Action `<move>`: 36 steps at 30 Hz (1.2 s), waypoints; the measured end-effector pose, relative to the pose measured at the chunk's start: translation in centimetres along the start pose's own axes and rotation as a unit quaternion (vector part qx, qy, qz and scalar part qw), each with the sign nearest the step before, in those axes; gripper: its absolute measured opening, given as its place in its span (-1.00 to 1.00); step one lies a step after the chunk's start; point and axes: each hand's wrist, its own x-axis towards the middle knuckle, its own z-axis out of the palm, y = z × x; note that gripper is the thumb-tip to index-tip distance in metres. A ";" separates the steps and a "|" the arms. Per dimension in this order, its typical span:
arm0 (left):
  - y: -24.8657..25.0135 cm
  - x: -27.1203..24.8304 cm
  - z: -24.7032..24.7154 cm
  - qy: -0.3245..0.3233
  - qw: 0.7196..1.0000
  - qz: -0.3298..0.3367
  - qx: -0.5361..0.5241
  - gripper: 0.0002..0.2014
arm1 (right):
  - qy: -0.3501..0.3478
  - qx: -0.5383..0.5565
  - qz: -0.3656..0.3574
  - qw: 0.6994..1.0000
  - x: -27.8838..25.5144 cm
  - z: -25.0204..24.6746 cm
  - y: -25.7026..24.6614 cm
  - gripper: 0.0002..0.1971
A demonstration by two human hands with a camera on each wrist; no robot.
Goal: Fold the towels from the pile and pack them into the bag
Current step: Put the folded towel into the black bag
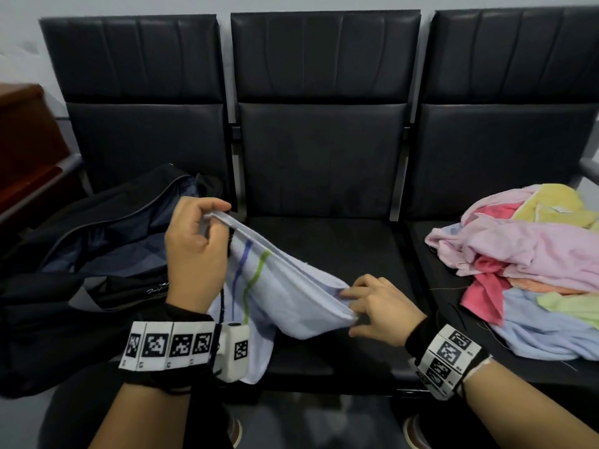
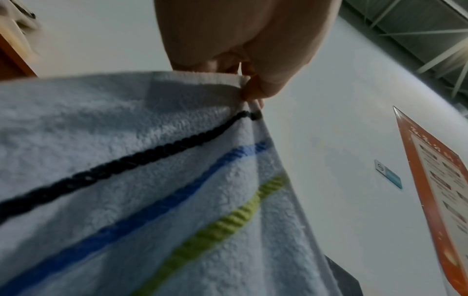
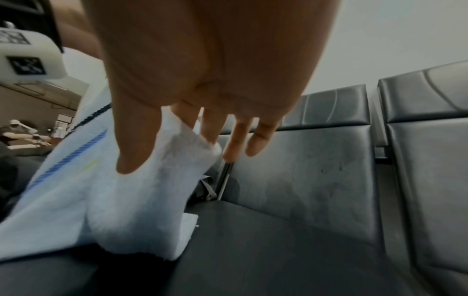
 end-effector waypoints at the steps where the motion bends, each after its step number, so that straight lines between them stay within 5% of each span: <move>1: -0.3 0.2 -0.3 0.008 1.000 -0.003 0.006 -0.76 | 0.025 -0.003 -0.001 1.000 -0.1 -0.4 0.1 -0.70; 8: -2.2 1.6 -2.0 0.053 0.995 -0.057 0.058 -0.76 | 0.255 0.131 0.018 0.958 -0.2 -4.8 1.3 -0.89; 14: -2.8 2.5 -2.9 0.069 0.993 -0.068 0.070 -0.76 | 0.300 0.219 0.026 0.928 0.3 -8.4 0.7 -0.89; 20: -2.0 3.2 -3.3 0.062 0.994 -0.056 0.067 -0.76 | 0.427 0.275 0.067 0.859 0.3 -10.7 0.5 -0.86; 26: -1.4 3.4 -3.5 0.065 0.995 -0.043 0.058 -0.77 | 0.432 0.270 0.072 0.858 -0.6 -12.2 0.4 -0.88; 36: -0.4 2.8 -4.1 0.060 0.996 -0.059 0.040 -0.76 | 0.456 0.370 0.067 0.807 -2.8 -13.5 0.4 -0.87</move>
